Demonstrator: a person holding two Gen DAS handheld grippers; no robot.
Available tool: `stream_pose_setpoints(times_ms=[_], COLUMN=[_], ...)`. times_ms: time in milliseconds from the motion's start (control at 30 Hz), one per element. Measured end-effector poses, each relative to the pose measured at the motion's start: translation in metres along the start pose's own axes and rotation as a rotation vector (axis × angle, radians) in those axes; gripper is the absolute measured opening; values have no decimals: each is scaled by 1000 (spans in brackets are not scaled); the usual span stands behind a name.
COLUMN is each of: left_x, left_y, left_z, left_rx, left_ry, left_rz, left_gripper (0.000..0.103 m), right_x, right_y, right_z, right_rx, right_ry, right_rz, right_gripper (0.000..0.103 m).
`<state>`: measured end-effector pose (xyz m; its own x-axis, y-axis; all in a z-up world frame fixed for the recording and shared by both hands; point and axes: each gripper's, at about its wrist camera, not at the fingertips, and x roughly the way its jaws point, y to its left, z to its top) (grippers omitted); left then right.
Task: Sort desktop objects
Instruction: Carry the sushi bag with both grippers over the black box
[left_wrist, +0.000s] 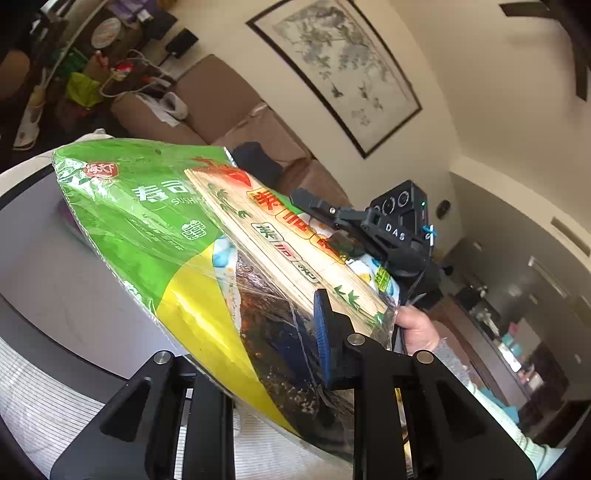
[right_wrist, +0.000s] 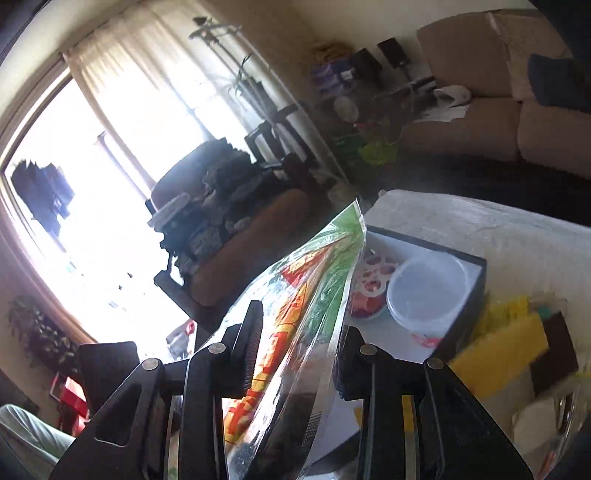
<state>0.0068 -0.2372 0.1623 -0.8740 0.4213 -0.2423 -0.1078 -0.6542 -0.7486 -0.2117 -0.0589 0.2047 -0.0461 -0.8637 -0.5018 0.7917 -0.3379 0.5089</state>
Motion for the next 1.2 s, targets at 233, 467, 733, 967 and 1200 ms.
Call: stream_pose_setpoints(times_ms=[233, 467, 733, 967, 1200], left_x=[24, 44, 61, 69, 15], left_y=[33, 19, -2, -35, -1], left_z=[-4, -24, -35, -49, -9], left_rx=[-86, -23, -6, 74, 0], left_ry=[44, 171, 217, 256, 52], left_rz=[126, 122, 56, -22, 51], left_gripper=[35, 37, 37, 37, 39], right_x=[124, 181, 165, 166, 152], right_y=[-16, -35, -20, -27, -37], right_z=[12, 2, 9, 9, 13], right_rx=[-153, -211, -333, -472, -395], right_ry=[284, 428, 496, 606, 567], right_rz=[-81, -178, -331, -611, -642], right_gripper=[34, 30, 26, 49, 53])
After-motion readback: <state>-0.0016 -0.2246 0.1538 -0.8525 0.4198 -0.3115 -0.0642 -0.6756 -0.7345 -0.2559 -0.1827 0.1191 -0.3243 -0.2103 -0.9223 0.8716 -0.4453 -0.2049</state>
